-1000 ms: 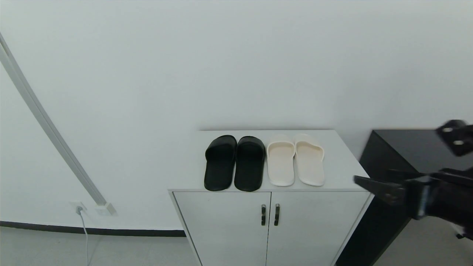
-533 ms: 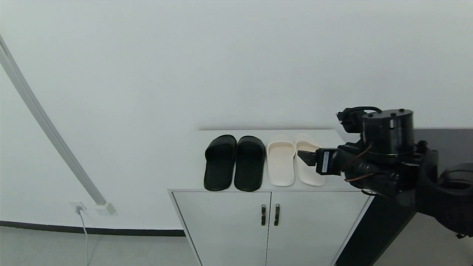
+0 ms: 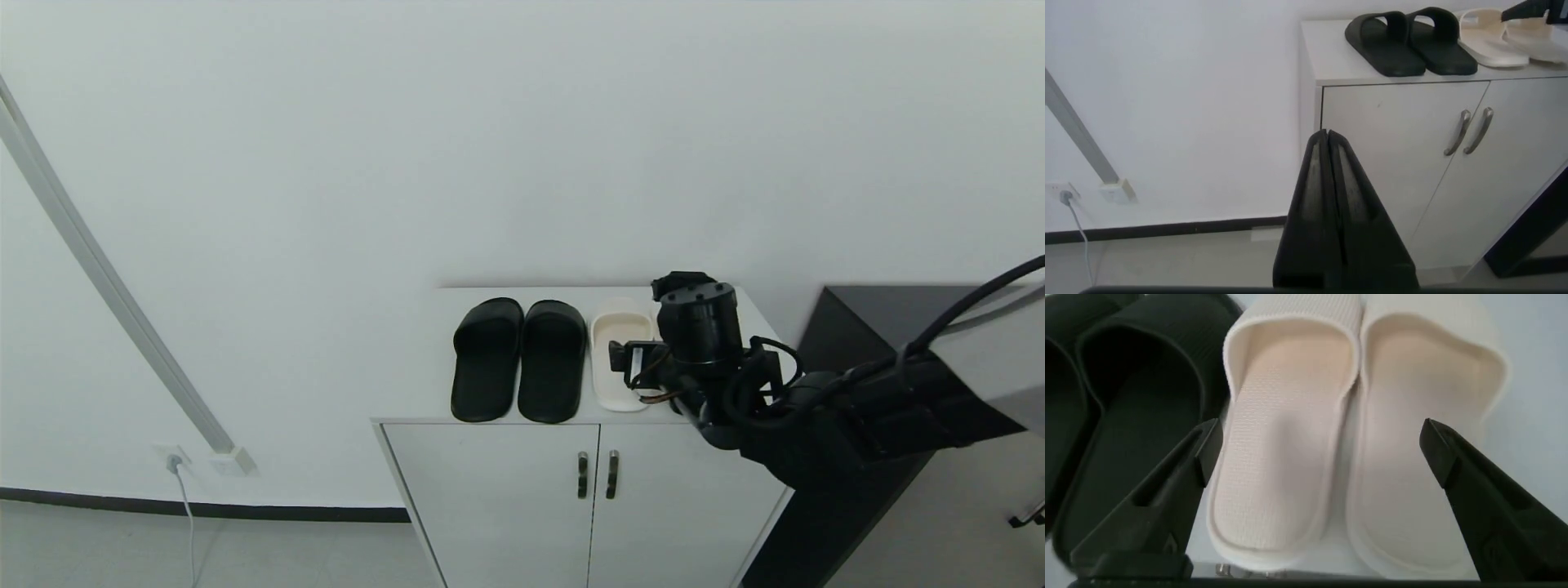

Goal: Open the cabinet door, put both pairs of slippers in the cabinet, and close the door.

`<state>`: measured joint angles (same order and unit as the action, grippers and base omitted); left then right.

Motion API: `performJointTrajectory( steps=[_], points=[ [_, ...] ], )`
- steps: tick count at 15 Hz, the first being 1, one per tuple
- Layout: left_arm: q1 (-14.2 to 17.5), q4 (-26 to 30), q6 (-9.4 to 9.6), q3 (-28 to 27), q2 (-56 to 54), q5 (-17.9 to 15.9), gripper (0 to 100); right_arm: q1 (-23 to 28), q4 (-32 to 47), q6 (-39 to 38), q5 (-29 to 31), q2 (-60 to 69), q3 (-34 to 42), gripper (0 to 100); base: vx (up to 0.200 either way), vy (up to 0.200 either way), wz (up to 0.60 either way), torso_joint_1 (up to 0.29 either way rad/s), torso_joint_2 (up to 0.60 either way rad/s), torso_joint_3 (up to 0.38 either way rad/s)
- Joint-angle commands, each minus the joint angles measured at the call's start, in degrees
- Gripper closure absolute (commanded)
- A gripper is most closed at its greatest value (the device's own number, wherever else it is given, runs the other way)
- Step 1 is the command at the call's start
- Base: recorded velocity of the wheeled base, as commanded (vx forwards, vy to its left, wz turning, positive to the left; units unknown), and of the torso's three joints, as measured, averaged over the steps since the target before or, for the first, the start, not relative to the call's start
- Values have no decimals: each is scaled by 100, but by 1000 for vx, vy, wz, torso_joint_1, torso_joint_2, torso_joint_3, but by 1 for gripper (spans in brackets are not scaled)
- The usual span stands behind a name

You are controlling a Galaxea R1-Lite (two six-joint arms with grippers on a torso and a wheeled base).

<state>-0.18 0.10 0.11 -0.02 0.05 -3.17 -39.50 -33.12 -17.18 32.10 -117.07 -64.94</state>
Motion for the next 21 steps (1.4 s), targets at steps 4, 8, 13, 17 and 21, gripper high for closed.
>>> performJointTrajectory(
  steps=[4, 8, 13, 17, 21],
  points=[
    [1, -1, -11, -6, 4, 1, 100, 381, -133, 144, 7, -1231, -1109, 0, 0, 0, 0, 0, 0, 0],
    [1, -1, -2, -6, 4, 1, 100, 751, -107, 487, -28, -1468, -1741, 0, 0, 0, 0, 0, 0, 0],
    [1, -1, -2, -6, 4, 1, 100, 882, 166, 531, -81, -1679, -2295, 0, 0, 0, 0, 0, 0, 0],
    [1, -1, -2, -6, 4, 1, 100, 900, 271, 540, -81, -1820, -2612, 100, 0, 0, 0, 0, 0, 0],
    [1, -1, -11, -6, 4, 1, 100, 944, 262, 584, -81, -1996, -2752, 100, 0, 0, 0, 0, 0, 0]
  ],
)
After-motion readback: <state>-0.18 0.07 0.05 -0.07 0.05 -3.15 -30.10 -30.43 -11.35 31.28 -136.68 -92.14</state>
